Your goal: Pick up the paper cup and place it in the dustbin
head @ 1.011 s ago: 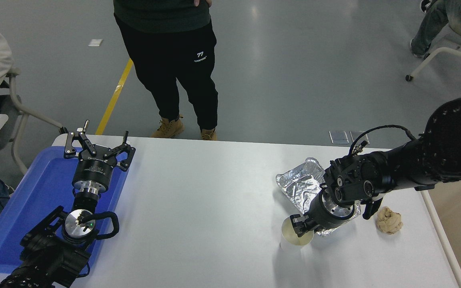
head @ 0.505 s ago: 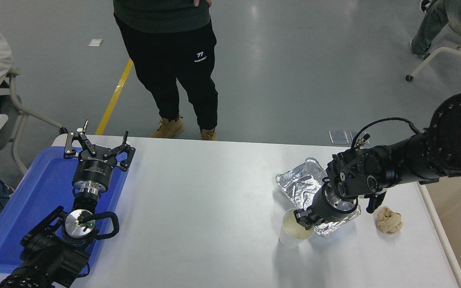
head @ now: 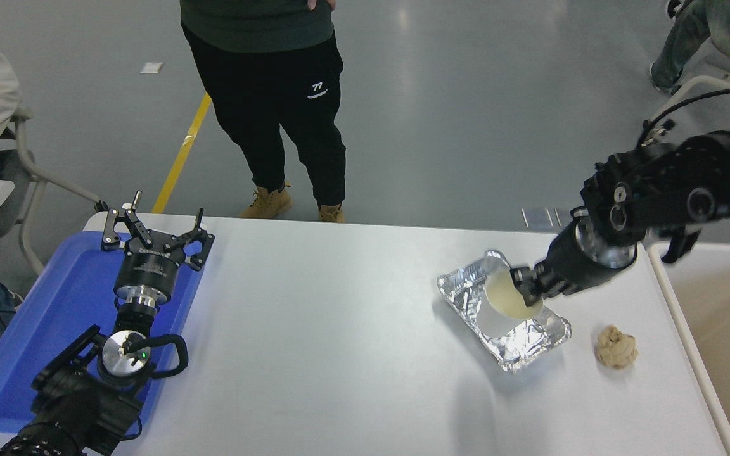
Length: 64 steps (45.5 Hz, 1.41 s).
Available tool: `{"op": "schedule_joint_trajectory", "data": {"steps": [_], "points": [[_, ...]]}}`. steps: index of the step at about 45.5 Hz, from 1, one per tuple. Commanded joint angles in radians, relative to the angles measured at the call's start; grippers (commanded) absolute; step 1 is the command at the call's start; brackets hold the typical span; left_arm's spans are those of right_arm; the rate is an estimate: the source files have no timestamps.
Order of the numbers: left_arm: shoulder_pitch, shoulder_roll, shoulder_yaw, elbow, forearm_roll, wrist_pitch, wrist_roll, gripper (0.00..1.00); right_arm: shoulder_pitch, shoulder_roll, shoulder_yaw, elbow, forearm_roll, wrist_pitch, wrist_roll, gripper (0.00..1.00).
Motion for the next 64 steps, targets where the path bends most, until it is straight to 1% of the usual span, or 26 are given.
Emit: {"op": "schedule_joint_trajectory", "data": {"steps": [1,20,27,38,56,64], "points": [[0.000,0.001,0.000,0.000,0.000,0.000,0.000,1.00,0.200,-0.058,-0.040,0.094,0.002,0.062,-0.002,0.00],[0.000,-0.001,0.000,0.000,0.000,0.000,0.000,1.00,0.296,-0.070,-0.082,0.117,0.000,0.085,-0.009,0.00],[0.000,-0.001,0.000,0.000,0.000,0.000,0.000,1.00,0.342,-0.075,-0.094,0.128,-0.003,0.131,-0.011,0.00],[0.000,-0.001,0.000,0.000,0.000,0.000,0.000,1.00,0.366,-0.086,-0.100,0.130,-0.009,0.148,-0.012,0.00],[0.000,0.001,0.000,0.000,-0.001,0.000,0.000,1.00,0.392,-0.138,-0.155,0.121,-0.158,0.163,-0.014,0.00],[0.000,0.001,0.000,0.000,-0.001,0.000,-0.002,1.00,0.359,-0.187,-0.201,0.044,-0.253,0.149,-0.012,0.00]]}}
